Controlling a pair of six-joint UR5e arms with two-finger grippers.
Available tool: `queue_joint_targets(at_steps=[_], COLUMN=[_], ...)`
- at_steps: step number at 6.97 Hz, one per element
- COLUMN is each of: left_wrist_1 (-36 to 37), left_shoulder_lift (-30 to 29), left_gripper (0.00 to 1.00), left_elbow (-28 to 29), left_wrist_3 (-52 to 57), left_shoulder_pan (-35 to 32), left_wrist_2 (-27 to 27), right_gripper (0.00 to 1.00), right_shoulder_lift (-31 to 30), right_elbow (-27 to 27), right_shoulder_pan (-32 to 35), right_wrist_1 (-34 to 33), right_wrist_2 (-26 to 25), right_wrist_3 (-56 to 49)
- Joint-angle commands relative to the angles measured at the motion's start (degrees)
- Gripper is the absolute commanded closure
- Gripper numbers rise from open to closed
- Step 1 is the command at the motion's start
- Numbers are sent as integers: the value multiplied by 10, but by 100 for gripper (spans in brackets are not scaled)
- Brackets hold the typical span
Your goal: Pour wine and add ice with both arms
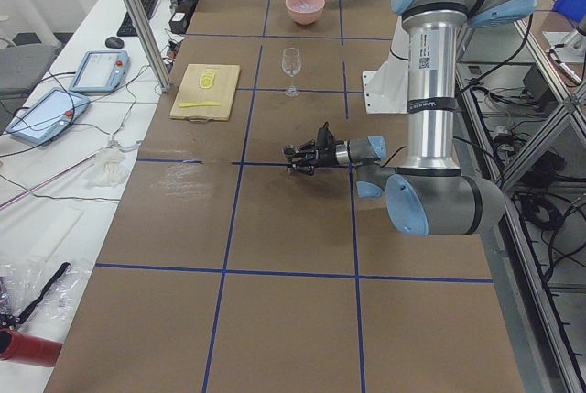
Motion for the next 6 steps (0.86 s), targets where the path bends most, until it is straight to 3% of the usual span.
queue_joint_targets(at_steps=[1,6], left_wrist_1=[0,1], left_shoulder_lift=[0,-1], left_gripper=[57,57], left_elbow=[2,6], left_wrist_3=[0,5], left_shoulder_pan=[0,0], left_wrist_2=[4,4], right_gripper=[0,0], right_shoulder_lift=[1,1], right_elbow=[1,-2], right_shoulder_pan=[0,0], right_wrist_1=[0,0], right_wrist_2=[0,0], right_wrist_3=[1,0])
